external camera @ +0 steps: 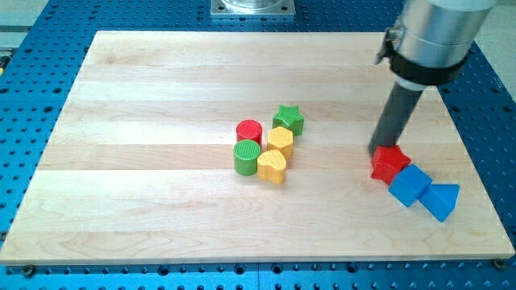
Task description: Push the red and green circle towards the bottom side
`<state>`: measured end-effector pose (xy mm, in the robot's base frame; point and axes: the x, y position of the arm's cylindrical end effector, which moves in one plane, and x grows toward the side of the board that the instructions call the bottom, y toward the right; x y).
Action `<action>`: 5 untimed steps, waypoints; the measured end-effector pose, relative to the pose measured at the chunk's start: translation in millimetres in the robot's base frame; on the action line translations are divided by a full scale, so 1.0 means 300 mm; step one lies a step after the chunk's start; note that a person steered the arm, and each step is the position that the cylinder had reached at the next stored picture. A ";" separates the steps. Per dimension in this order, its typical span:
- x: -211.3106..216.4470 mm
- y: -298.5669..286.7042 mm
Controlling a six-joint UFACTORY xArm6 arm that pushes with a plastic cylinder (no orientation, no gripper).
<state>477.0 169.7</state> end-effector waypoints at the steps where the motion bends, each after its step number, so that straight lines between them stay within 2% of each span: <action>1: 0.002 -0.115; 2: 0.003 -0.196; 3: -0.199 -0.153; 4: -0.376 -0.357; 5: -0.259 -0.572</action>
<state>399.3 -1.8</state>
